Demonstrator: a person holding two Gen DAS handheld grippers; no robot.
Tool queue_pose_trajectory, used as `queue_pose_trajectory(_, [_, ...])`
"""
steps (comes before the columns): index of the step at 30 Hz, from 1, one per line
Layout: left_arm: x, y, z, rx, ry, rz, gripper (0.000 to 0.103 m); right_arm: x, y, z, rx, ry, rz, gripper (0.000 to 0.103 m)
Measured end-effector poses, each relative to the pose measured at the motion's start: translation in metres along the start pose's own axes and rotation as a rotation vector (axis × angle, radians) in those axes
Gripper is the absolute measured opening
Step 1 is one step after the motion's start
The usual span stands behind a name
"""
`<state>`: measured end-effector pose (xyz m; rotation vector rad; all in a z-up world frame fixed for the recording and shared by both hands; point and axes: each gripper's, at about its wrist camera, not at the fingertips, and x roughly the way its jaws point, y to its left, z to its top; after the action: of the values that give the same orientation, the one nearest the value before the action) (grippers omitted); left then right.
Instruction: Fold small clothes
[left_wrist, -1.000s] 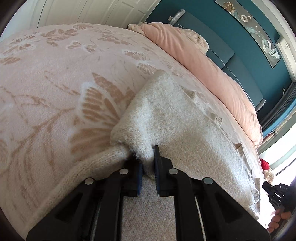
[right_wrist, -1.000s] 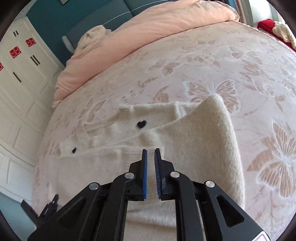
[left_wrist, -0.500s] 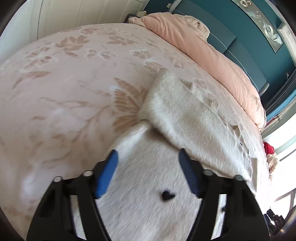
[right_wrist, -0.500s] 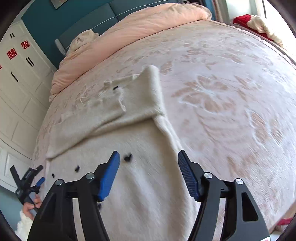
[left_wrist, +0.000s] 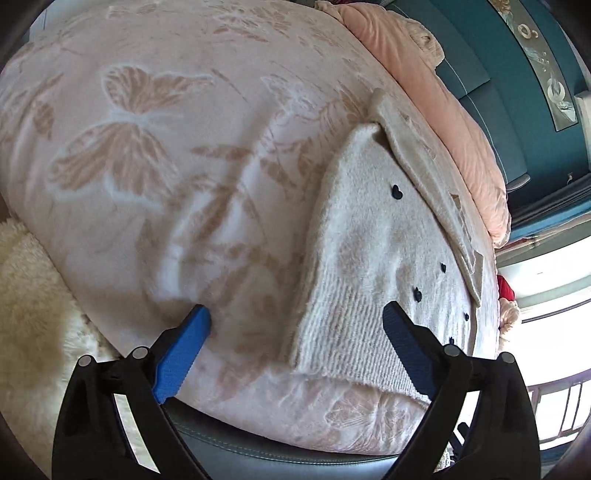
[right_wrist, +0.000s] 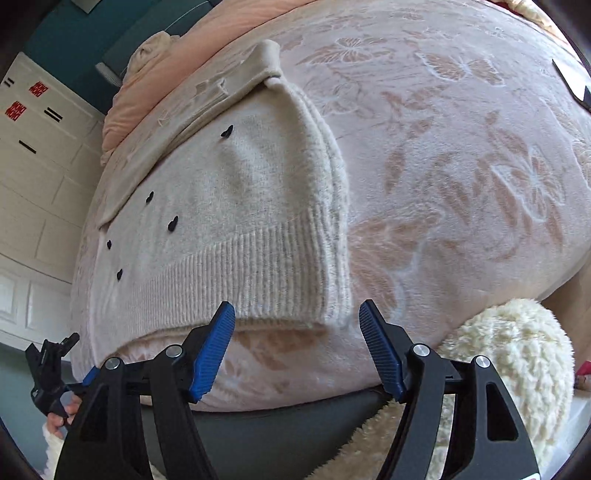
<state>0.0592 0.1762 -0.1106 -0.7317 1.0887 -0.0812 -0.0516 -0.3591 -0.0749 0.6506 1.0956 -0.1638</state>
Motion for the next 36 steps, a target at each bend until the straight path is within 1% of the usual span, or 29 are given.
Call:
queue_pose_trajectory(2, [0.008, -0.01, -0.001, 0.012, 0.0, 0.001, 0.097, 0.009, 0.002, 0.002, 0.037, 0.002, 0.032, 0.069])
queue_pose_trajectory(3, [0.012, -0.017, 0.0, 0.015, 0.005, 0.015, 0.098, 0.011, 0.002, 0.002, 0.062, 0.002, 0.049, 0.069])
queue_pose_trajectory(4, [0.015, -0.021, 0.0, 0.019, 0.012, 0.011, 0.098, 0.014, 0.003, 0.005, 0.085, 0.002, 0.066, 0.07])
queue_pose_trajectory(6, [0.021, -0.029, 0.0, 0.029, 0.036, -0.025, 0.098, 0.017, 0.004, 0.006, 0.113, -0.005, 0.097, 0.07])
queue_pose_trajectory(7, [0.024, -0.032, -0.001, 0.029, 0.053, -0.037, 0.097, 0.018, 0.004, 0.006, 0.12, -0.003, 0.102, 0.07])
queue_pose_trajectory(8, [0.026, -0.036, -0.001, 0.036, 0.062, -0.03, 0.096, 0.019, 0.005, 0.006, 0.124, 0.0, 0.104, 0.069])
queue_pose_trajectory(9, [0.027, -0.039, -0.002, 0.045, 0.067, -0.026, 0.09, 0.019, 0.005, 0.006, 0.125, -0.004, 0.104, 0.065])
queue_pose_trajectory(10, [0.028, -0.041, -0.003, 0.058, 0.073, -0.025, 0.076, 0.018, 0.005, 0.006, 0.125, -0.001, 0.111, 0.04])
queue_pose_trajectory(11, [0.03, -0.043, -0.003, 0.072, 0.078, -0.027, 0.061, 0.02, 0.005, 0.007, 0.125, 0.019, 0.117, 0.006])
queue_pose_trajectory(12, [0.033, -0.043, -0.003, 0.078, 0.101, -0.019, 0.03, 0.019, 0.006, 0.007, 0.127, 0.026, 0.115, 0.007])
queue_pose_trajectory(13, [0.035, -0.041, -0.003, 0.071, 0.123, 0.0, 0.013, 0.015, 0.008, 0.008, 0.123, 0.007, 0.118, 0.007])
queue_pose_trajectory(16, [0.025, -0.035, -0.001, 0.013, 0.12, -0.036, 0.01, -0.007, 0.02, 0.011, 0.082, -0.054, 0.141, 0.006])
queue_pose_trajectory(19, [0.001, -0.043, 0.001, 0.033, 0.096, -0.067, 0.008, -0.037, 0.03, 0.014, 0.031, -0.103, 0.167, 0.005])
queue_pose_trajectory(22, [-0.03, -0.049, 0.002, 0.067, 0.075, -0.102, 0.006, -0.063, 0.033, 0.016, -0.016, -0.107, 0.182, 0.005])
queue_pose_trajectory(24, [-0.048, -0.05, 0.002, 0.091, 0.077, -0.119, 0.006, -0.074, 0.03, 0.015, -0.044, -0.072, 0.179, 0.005])
queue_pose_trajectory(26, [-0.064, -0.048, -0.003, 0.117, 0.086, -0.125, 0.006, -0.082, 0.031, 0.01, -0.102, -0.029, 0.144, 0.005])
queue_pose_trajectory(28, [-0.077, -0.045, -0.01, 0.151, 0.102, -0.123, 0.006, -0.086, 0.03, -0.003, -0.184, 0.035, 0.101, 0.004])
queue_pose_trajectory(30, [-0.087, -0.043, -0.023, 0.198, 0.129, -0.102, 0.006, -0.089, 0.027, -0.022, -0.254, 0.118, 0.06, 0.004])
queue_pose_trajectory(33, [-0.102, -0.03, -0.054, 0.245, 0.211, -0.054, 0.006, -0.094, 0.019, -0.064, -0.339, 0.245, 0.016, 0.004])
queue_pose_trajectory(35, [-0.118, -0.019, -0.076, 0.275, 0.255, -0.027, 0.006, -0.105, 0.013, -0.091, -0.371, 0.319, 0.0, 0.004])
queue_pose_trajectory(36, [-0.129, -0.014, -0.086, 0.281, 0.271, -0.02, 0.006, -0.113, 0.01, -0.102, -0.367, 0.347, 0.004, 0.004])
